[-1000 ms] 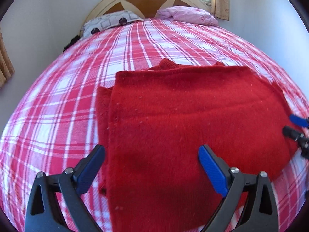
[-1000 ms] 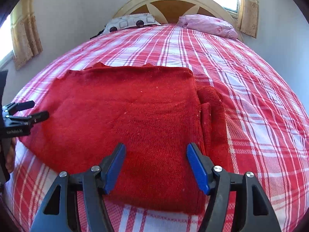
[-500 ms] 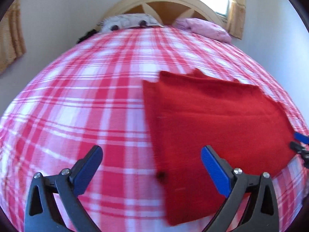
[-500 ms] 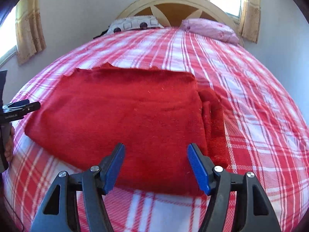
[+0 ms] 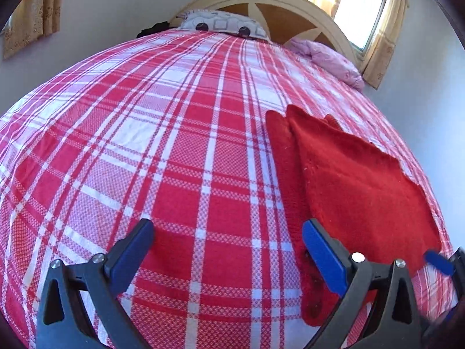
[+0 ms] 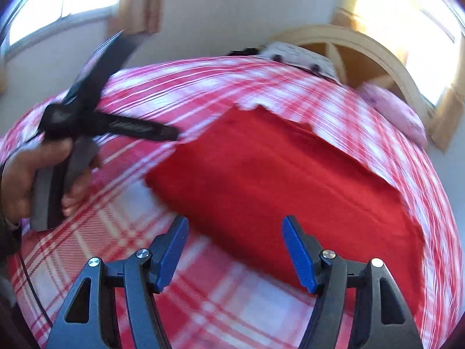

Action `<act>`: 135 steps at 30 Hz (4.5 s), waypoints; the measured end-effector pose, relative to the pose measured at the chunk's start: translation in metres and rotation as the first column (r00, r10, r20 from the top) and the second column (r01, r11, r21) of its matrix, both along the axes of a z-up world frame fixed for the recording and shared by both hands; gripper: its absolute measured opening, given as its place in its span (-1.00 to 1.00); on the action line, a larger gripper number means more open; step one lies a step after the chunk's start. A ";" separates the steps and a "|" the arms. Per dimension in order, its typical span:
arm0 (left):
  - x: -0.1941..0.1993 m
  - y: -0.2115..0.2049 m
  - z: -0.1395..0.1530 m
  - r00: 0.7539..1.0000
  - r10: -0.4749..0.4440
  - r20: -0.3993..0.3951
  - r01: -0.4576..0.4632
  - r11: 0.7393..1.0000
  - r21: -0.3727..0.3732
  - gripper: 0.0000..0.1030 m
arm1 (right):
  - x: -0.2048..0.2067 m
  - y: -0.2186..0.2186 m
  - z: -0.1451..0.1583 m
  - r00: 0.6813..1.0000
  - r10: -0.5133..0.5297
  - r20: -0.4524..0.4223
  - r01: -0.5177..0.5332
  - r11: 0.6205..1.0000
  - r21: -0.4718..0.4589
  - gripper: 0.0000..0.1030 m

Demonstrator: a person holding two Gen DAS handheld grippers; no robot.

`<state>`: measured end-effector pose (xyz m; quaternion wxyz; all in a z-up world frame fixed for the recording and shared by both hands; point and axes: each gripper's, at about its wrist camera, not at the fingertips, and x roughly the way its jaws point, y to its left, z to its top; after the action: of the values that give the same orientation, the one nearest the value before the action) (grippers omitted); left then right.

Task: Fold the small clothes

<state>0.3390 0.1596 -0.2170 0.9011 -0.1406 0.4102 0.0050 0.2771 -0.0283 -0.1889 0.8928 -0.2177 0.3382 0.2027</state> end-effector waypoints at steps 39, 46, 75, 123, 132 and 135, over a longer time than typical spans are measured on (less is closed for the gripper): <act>0.030 0.030 0.010 0.999 -0.029 0.016 0.033 0.960 -0.277 0.98 | 0.022 0.062 -0.046 0.997 0.000 0.071 0.006 0.997 -0.079 -0.70; 0.089 -0.002 0.023 0.984 -0.179 0.017 0.178 0.953 -0.247 0.82 | 0.018 0.067 -0.048 0.995 0.000 0.095 0.011 0.993 -0.114 -0.71; 0.134 -0.056 0.068 0.956 -0.294 0.023 0.282 0.887 -0.366 -0.76 | 0.014 -0.009 0.013 0.994 -0.076 0.075 0.054 0.965 0.256 -0.83; 0.190 -0.346 0.046 0.808 -0.585 -0.069 0.550 0.791 -0.267 -0.78 | 0.005 -0.291 -0.023 0.843 -0.385 -0.376 0.536 0.540 0.649 -0.83; 0.176 -0.379 0.044 0.772 -0.629 -0.088 0.621 0.777 -0.104 -0.77 | -0.002 -0.300 -0.032 0.823 -0.399 -0.403 0.564 0.500 0.657 -0.83; 0.165 -0.376 0.061 0.775 -0.629 -0.064 0.626 0.778 -0.059 -0.72 | -0.004 -0.306 -0.033 0.830 -0.382 -0.406 0.553 0.474 0.685 -0.80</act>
<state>0.5042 -0.2169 -0.1565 0.8316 -0.0109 0.4695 -0.2966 0.2733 -0.3342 -0.2218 0.8780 0.3139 0.3485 0.0960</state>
